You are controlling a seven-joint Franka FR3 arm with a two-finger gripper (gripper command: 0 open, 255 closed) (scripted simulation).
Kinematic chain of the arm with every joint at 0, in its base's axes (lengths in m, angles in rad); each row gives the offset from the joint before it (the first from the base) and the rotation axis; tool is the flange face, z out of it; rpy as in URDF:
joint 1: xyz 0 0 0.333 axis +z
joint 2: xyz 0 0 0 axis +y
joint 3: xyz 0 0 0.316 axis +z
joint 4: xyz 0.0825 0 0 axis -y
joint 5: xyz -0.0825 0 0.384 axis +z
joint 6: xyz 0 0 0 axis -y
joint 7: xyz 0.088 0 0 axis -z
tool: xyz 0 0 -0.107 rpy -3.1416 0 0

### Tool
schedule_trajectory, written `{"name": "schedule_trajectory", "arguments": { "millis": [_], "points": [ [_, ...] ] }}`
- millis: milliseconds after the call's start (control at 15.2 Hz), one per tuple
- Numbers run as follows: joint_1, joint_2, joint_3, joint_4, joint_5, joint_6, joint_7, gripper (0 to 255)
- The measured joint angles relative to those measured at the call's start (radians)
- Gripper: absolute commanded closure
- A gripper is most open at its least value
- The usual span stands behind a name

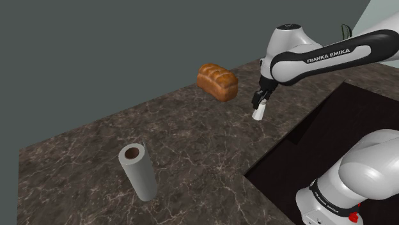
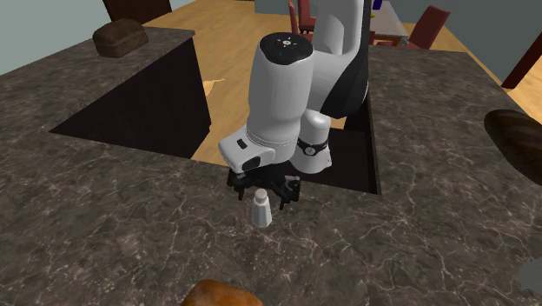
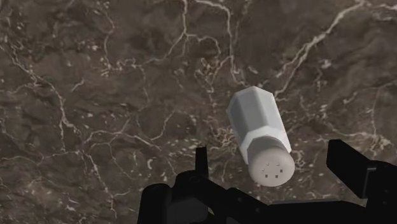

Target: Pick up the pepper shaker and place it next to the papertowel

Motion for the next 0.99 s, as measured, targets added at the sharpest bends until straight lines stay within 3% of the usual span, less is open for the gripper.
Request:
{"name": "schedule_trajectory", "arguments": {
  "millis": [198,264,990],
  "points": [
    [0.0,0.001,0.0,-0.001,0.0,0.002,0.0,0],
    [0.0,0.001,0.0,-0.001,0.0,0.002,0.0,255],
    [0.001,-0.002,0.001,0.003,0.001,-0.004,0.0,255]
  ]
}}
